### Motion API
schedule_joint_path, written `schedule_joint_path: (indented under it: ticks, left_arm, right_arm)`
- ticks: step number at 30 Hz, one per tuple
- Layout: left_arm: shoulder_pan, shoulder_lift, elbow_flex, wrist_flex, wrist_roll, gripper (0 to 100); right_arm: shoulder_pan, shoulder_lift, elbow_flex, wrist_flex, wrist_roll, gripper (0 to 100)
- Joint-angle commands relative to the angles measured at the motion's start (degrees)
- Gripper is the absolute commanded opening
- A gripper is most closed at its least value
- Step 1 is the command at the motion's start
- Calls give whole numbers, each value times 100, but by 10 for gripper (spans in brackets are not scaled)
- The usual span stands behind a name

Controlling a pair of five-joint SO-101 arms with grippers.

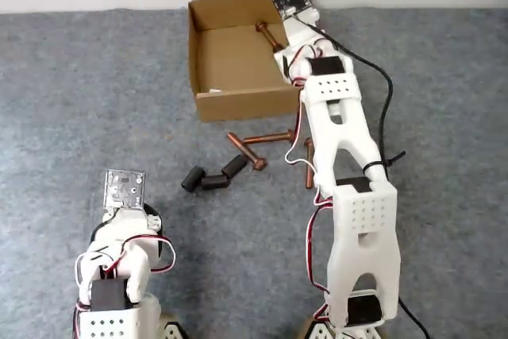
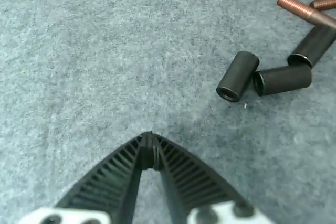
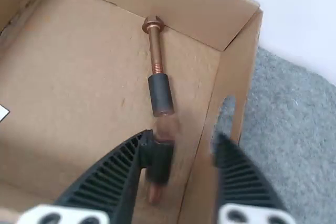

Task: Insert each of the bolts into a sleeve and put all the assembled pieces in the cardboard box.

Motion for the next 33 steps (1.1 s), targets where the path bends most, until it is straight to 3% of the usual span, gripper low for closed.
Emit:
schedule_joint_path:
  ticks: [1, 8, 16, 23, 27, 33]
  left_arm:
    - [-9, -26, -40, -35, -53, 5]
    - [-35, -26, -40, -26, -70, 5]
    - [-888, -62, -40, -70, -53, 5]
    - [-1116, -62, -40, -70, -44, 5]
    - [-1116, -62, -40, -70, -44, 5]
    - [-1116, -62, -40, -70, -44, 5]
  right_arm:
    - [66, -163, -325, 171, 62, 184]
    - [-163, -866, -325, 884, 62, 10]
    - [-505, -1631, -325, 2747, 62, 20]
    - [-1015, -1771, -325, 4497, 79, 24]
    - [-1393, -1727, -308, 5349, 923, 24]
    - [-1807, -1710, -290, 5481, 1952, 24]
